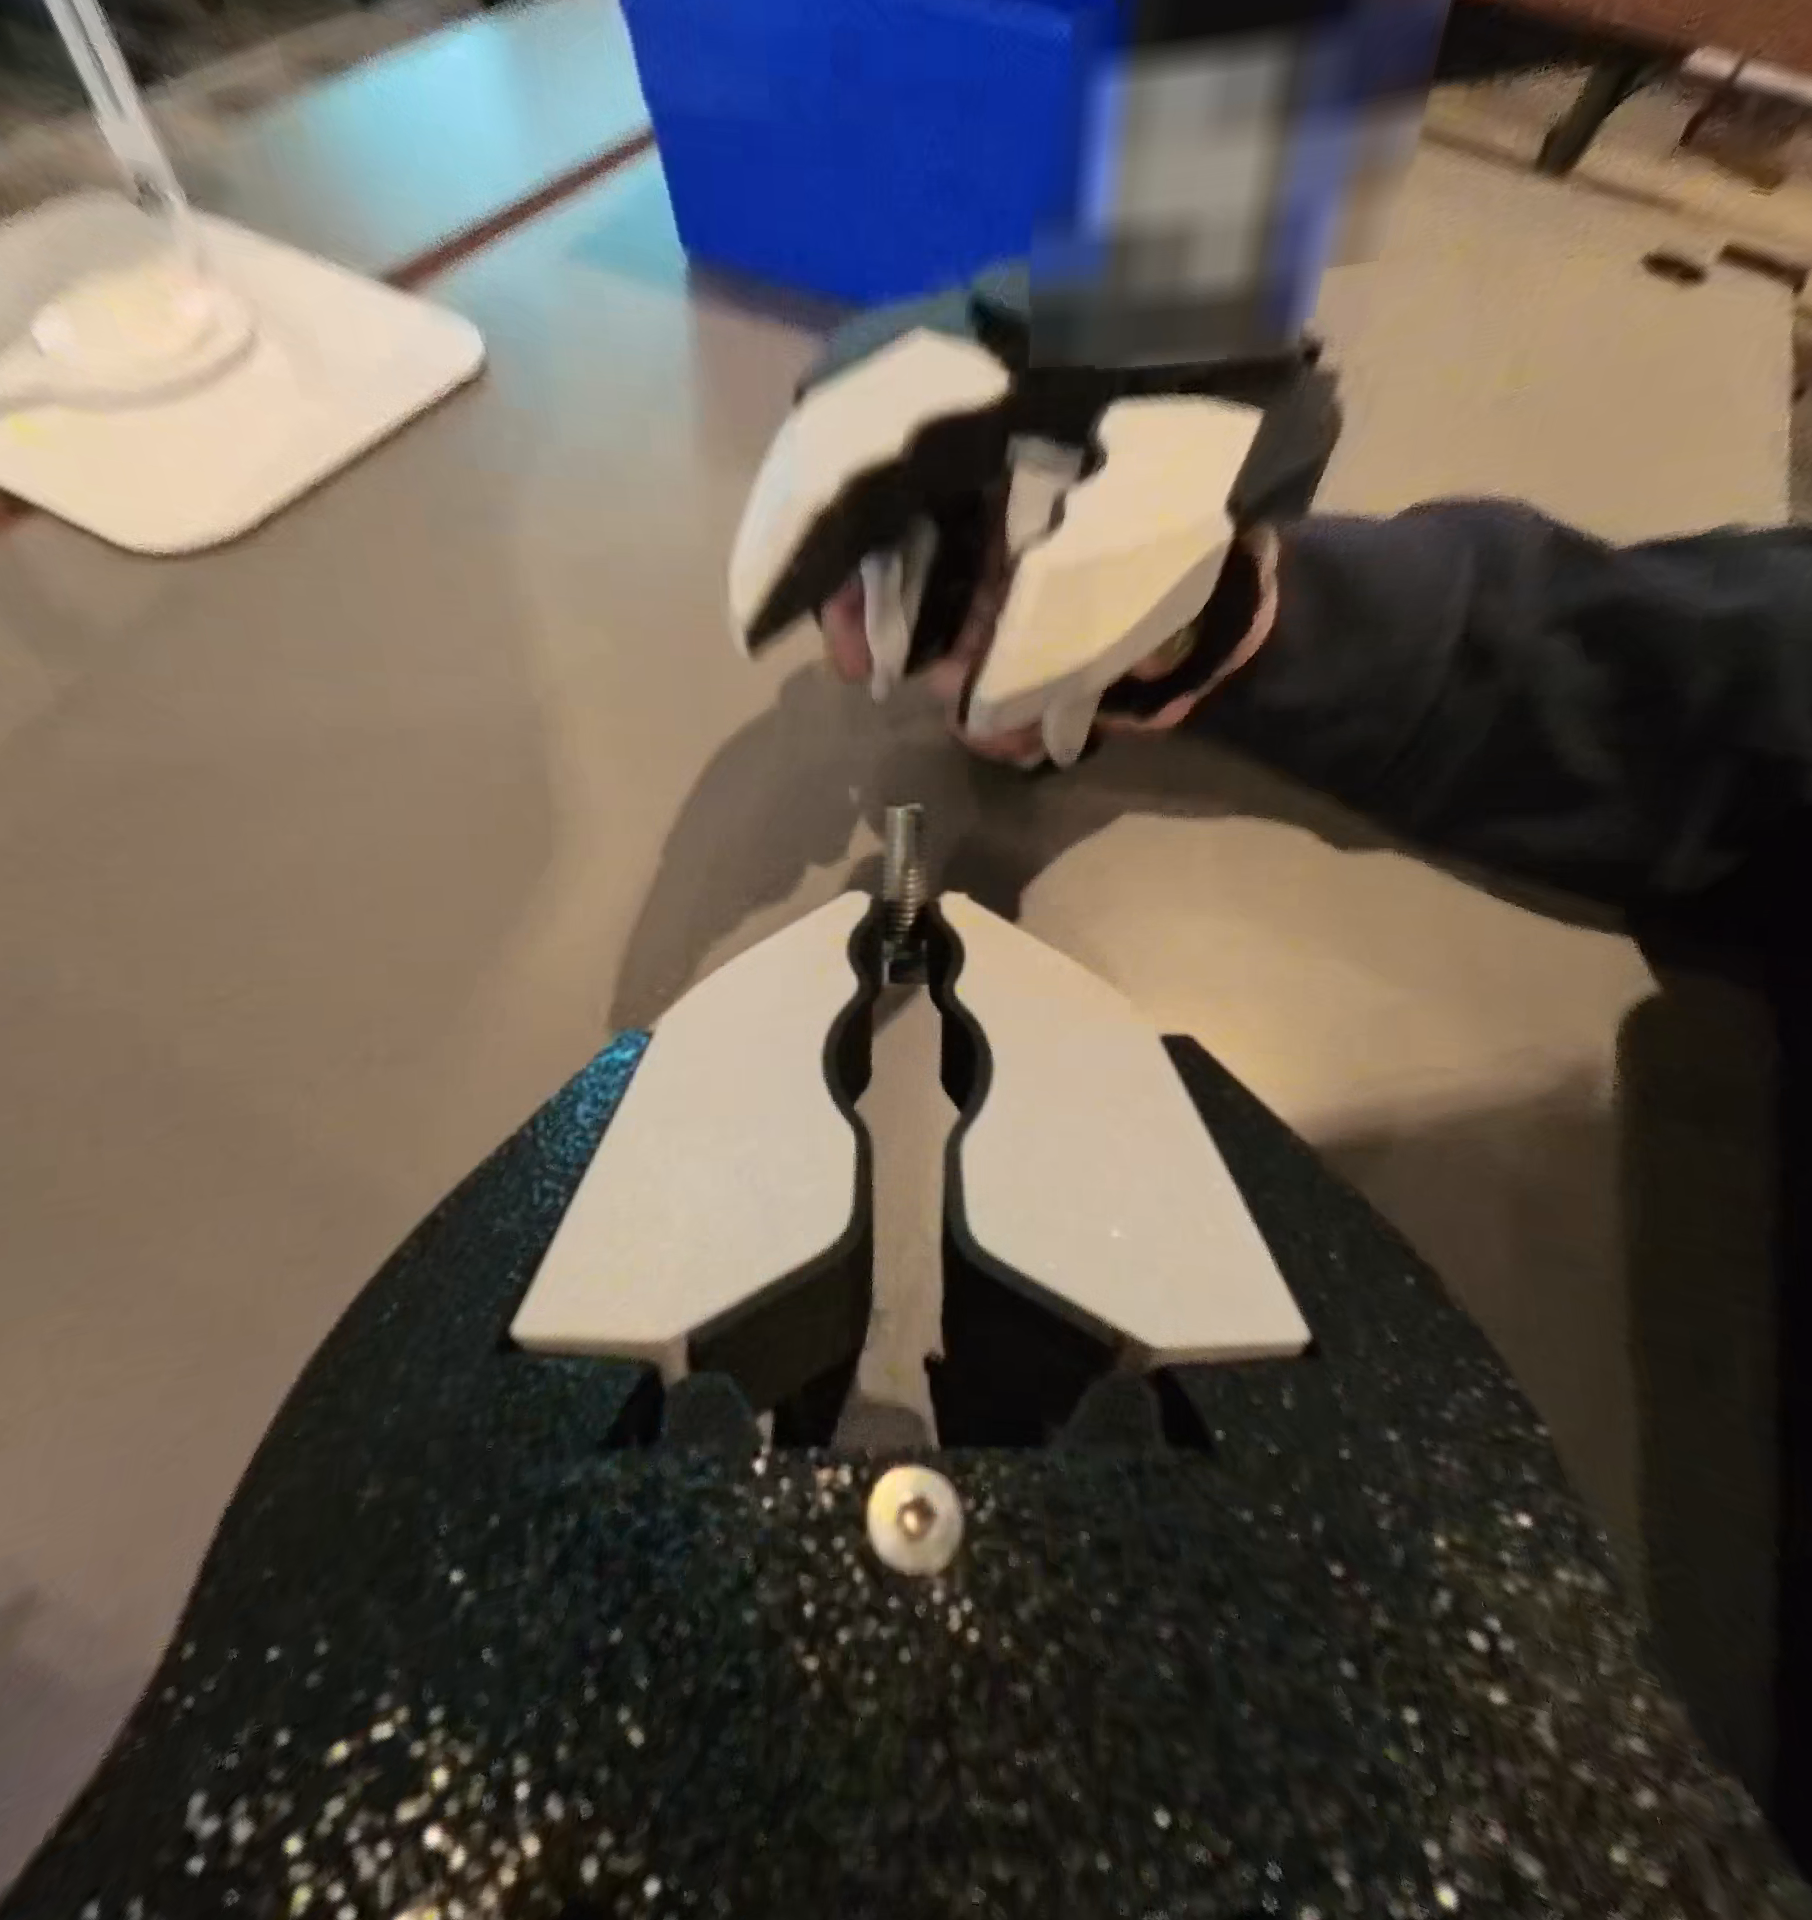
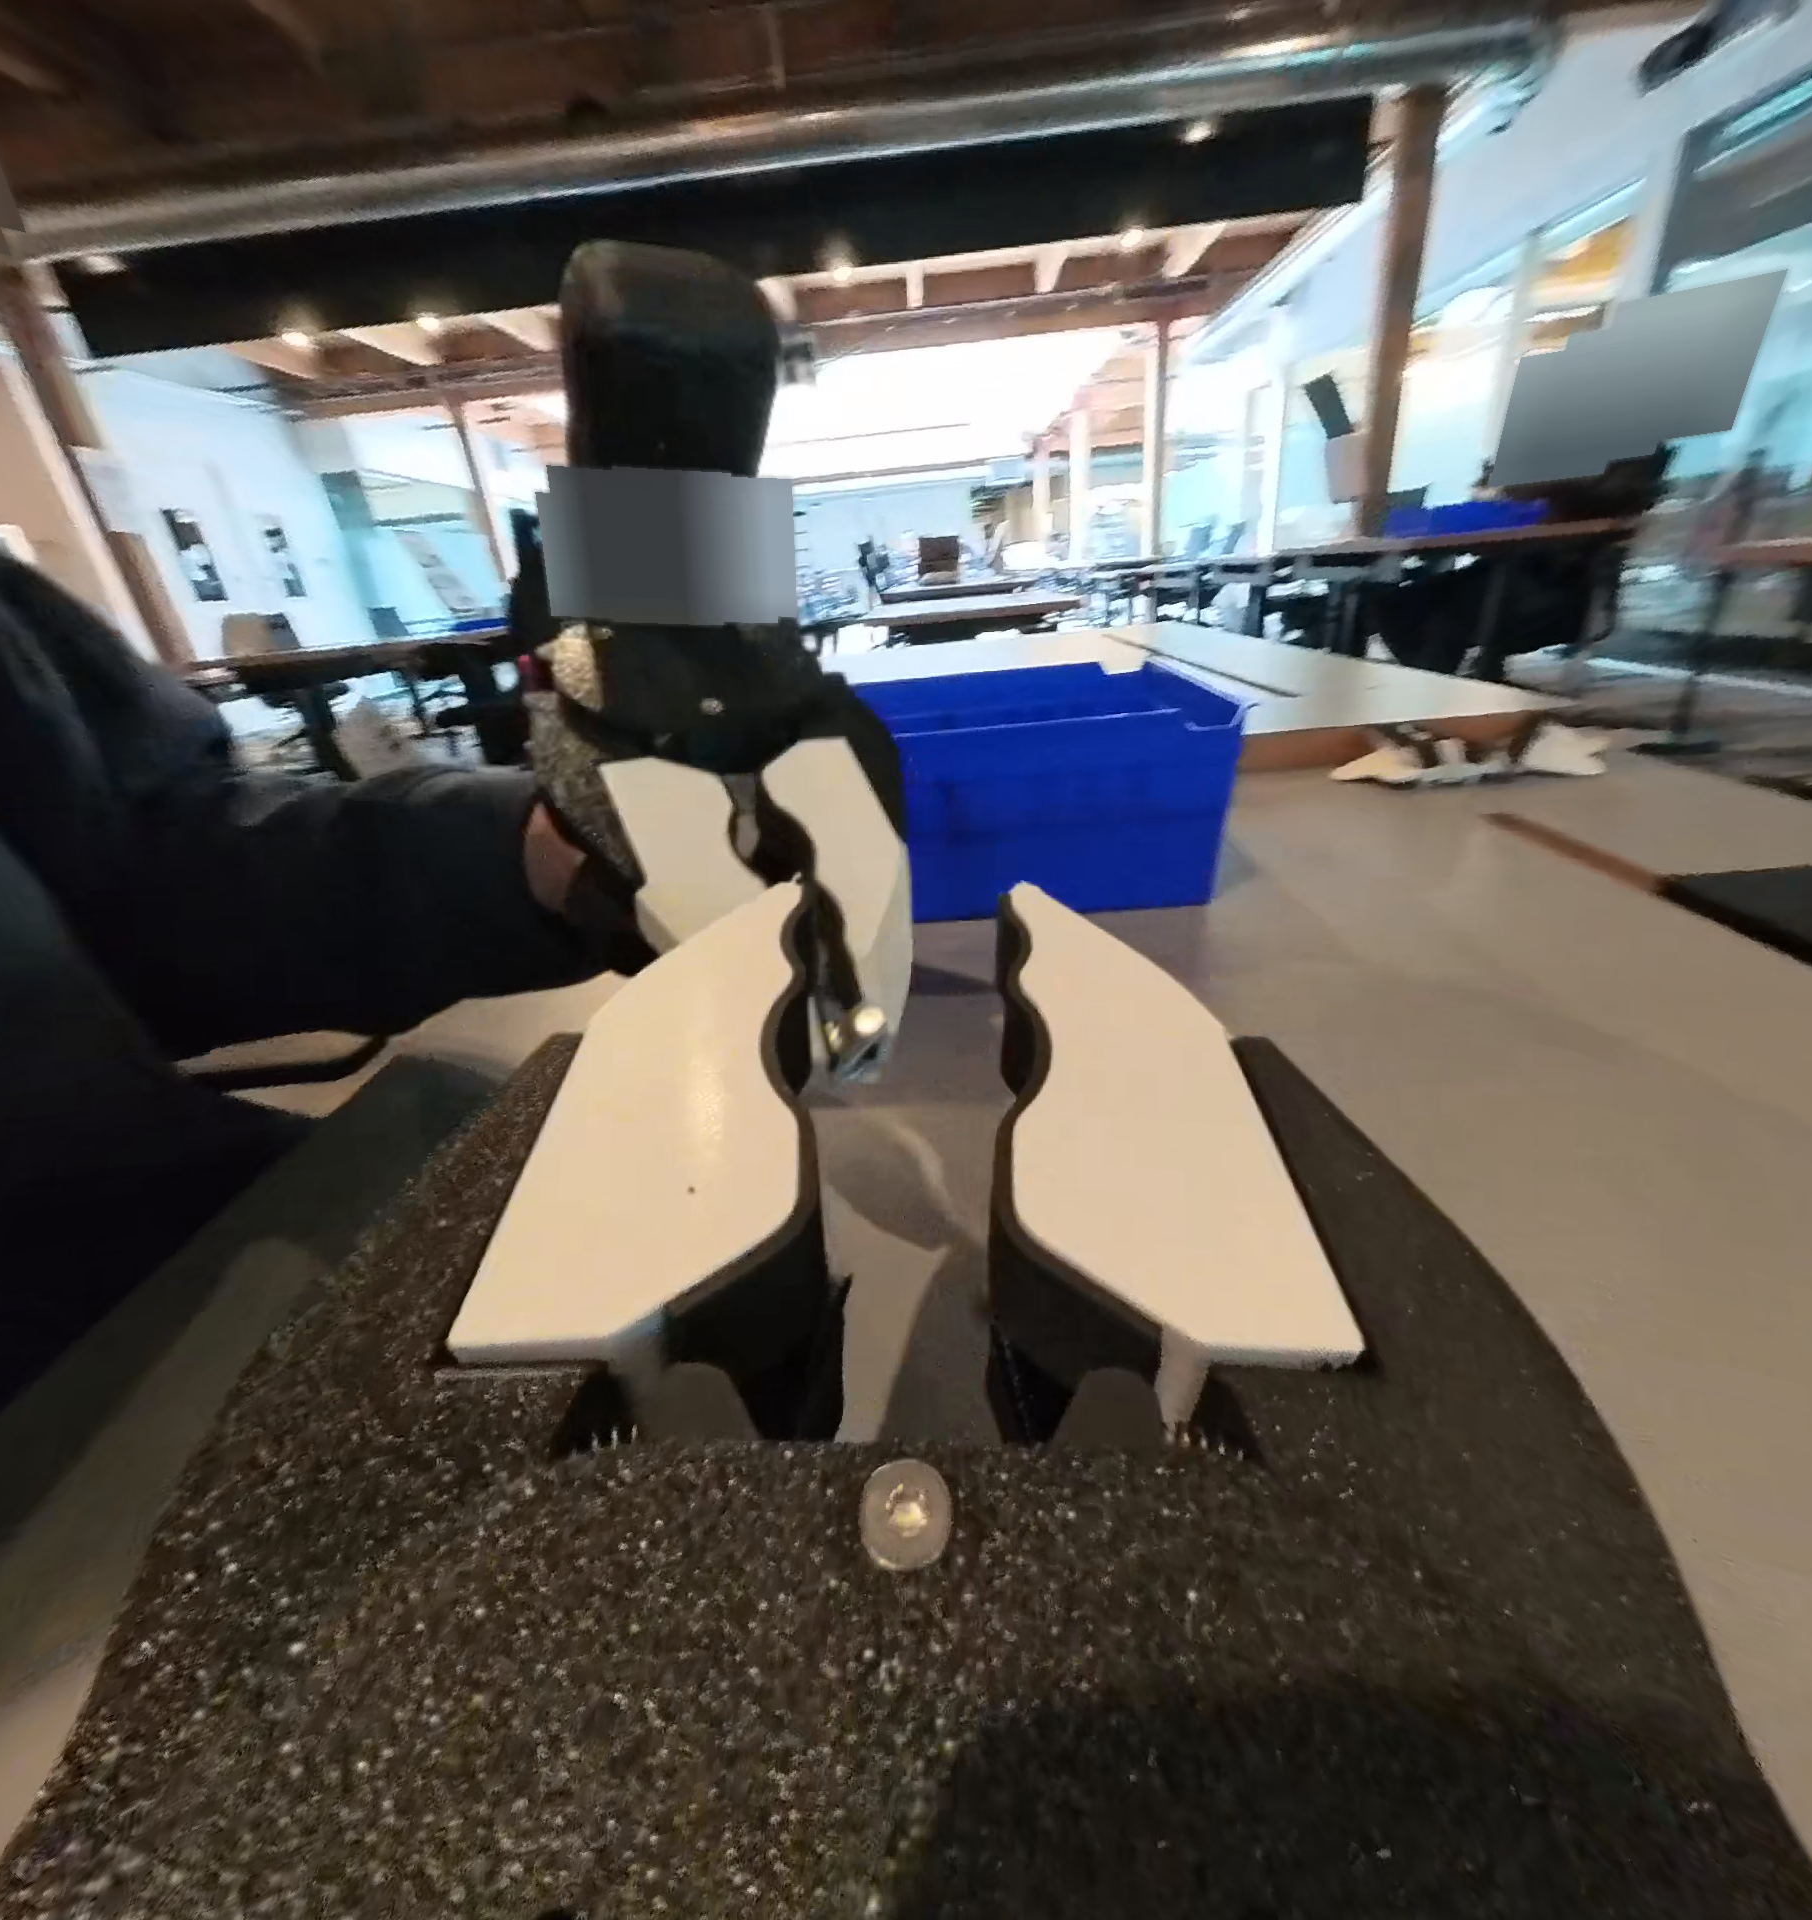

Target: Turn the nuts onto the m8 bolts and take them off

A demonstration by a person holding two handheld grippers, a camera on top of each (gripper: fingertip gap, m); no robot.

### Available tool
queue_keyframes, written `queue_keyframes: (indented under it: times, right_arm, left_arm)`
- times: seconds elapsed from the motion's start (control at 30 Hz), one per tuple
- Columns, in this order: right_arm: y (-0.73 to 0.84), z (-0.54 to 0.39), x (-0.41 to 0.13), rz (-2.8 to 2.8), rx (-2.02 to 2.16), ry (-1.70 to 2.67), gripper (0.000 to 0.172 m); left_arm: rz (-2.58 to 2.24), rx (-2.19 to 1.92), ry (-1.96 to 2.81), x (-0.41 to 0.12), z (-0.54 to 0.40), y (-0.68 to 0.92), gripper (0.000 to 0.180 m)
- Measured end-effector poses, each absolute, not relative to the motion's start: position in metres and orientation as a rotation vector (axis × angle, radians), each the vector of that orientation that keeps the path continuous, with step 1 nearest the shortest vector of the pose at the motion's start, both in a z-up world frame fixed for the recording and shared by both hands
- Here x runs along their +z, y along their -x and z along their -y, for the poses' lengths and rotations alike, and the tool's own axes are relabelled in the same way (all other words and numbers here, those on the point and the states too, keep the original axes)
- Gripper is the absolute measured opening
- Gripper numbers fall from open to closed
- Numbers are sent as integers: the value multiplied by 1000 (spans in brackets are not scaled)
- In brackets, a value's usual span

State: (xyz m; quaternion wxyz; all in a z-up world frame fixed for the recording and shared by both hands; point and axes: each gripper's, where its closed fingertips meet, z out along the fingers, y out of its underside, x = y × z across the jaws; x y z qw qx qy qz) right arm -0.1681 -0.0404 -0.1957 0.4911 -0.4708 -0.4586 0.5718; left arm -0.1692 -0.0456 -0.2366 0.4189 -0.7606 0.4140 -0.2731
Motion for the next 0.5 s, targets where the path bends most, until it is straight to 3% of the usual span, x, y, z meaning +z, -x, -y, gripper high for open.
queue_keyframes:
  times: [0.27, 0.4, 0.5]
  right_arm:
    - [171, 63, -199, 1235, 1539, 1113, 8]
    - [169, 68, -198, 1284, 1564, 1099, 6]
    - [173, 69, -205, 1320, 1516, 1115, 6]
  left_arm:
    - [-1110, -623, 1716, -217, 51, 159, 7]
    - [-1154, -634, 1699, -217, 59, 155, 8]
    - [-1097, -572, 1807, -225, 49, 161, 33]
